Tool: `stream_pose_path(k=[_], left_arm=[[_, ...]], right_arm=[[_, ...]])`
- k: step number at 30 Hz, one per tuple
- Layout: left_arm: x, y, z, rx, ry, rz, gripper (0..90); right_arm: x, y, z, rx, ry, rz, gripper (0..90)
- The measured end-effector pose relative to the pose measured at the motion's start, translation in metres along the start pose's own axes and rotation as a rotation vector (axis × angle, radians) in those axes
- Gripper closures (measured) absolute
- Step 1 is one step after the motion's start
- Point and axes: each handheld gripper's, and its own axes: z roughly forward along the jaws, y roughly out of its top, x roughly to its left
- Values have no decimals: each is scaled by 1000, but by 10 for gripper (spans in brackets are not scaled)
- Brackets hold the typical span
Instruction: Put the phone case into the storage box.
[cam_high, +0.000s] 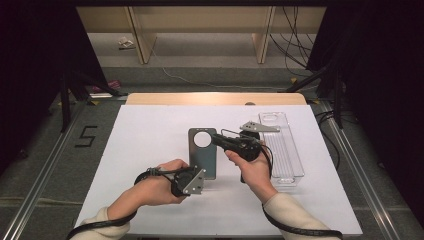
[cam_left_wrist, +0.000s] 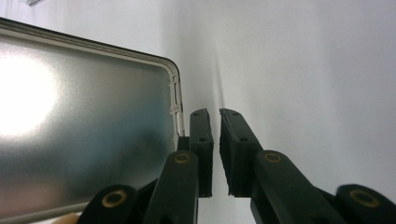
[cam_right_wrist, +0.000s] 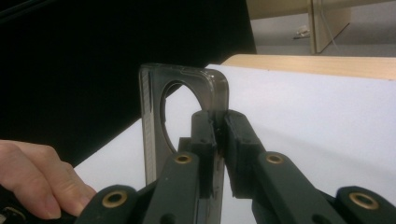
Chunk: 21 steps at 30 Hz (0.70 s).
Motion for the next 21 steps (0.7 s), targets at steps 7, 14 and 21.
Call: stream_pose_path(k=[7, 14, 21], left_arm=[[2, -2, -4, -18, 13, -16, 779], [4, -5, -8, -48, 40, -48, 649], [6, -8, -14, -111, 68, -106, 486]], right_arm=[[0, 0, 0, -4, -4, -3, 833], [-1, 2, -2, -13, -19, -19, 832], [-2, 3, -3, -17, -31, -31, 831]])
